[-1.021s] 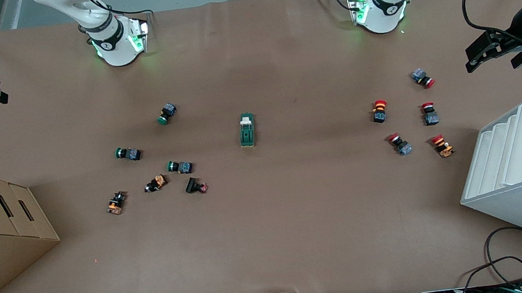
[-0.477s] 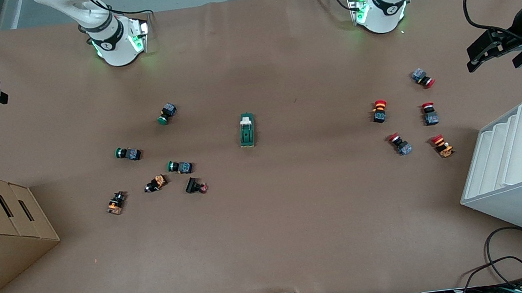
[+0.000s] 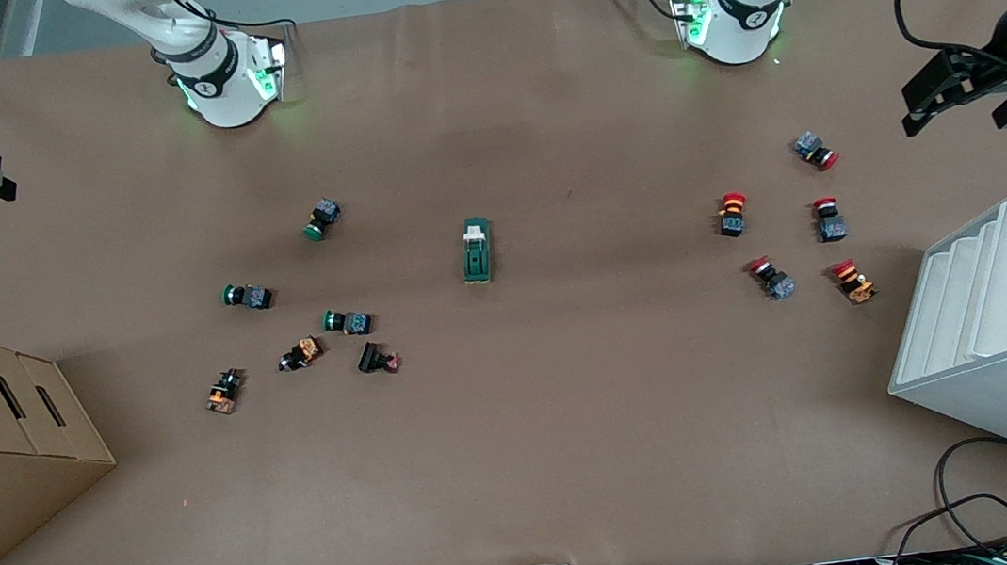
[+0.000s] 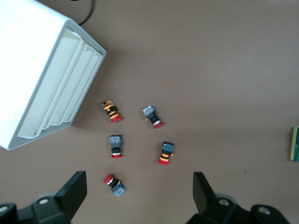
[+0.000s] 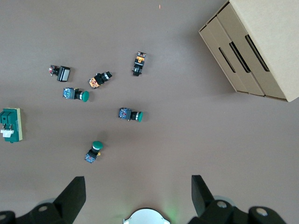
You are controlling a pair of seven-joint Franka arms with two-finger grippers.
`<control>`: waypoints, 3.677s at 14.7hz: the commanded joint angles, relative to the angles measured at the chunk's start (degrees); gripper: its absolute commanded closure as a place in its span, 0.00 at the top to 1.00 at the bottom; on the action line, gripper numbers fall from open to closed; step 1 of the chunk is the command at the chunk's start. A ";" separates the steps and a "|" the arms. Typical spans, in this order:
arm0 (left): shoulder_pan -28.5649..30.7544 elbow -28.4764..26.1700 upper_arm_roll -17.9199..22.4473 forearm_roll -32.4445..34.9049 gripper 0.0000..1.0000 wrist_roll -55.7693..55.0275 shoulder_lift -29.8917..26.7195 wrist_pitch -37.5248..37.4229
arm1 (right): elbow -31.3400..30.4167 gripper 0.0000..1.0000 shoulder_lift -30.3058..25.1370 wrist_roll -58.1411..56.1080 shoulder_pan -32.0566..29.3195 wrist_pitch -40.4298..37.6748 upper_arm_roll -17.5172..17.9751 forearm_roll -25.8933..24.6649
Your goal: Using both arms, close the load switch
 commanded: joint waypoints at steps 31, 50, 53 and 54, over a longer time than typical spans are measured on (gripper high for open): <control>-39.63 -14.96 -24.20 46.77 0.99 -99.83 31.59 26.67 | -8.73 1.00 4.90 33.11 10.35 9.97 0.40 9.56; -44.92 -16.90 -23.85 96.17 0.97 -133.42 46.18 26.85 | -26.16 1.00 27.48 45.64 39.20 63.68 0.58 31.46; -44.66 -17.16 -23.41 102.60 0.95 -137.29 48.04 26.85 | -26.33 1.00 28.80 45.73 40.69 66.50 1.10 32.24; -44.66 -17.16 -23.41 103.14 0.95 -137.99 48.56 26.85 | -26.33 1.00 28.98 45.64 41.48 67.29 1.10 33.29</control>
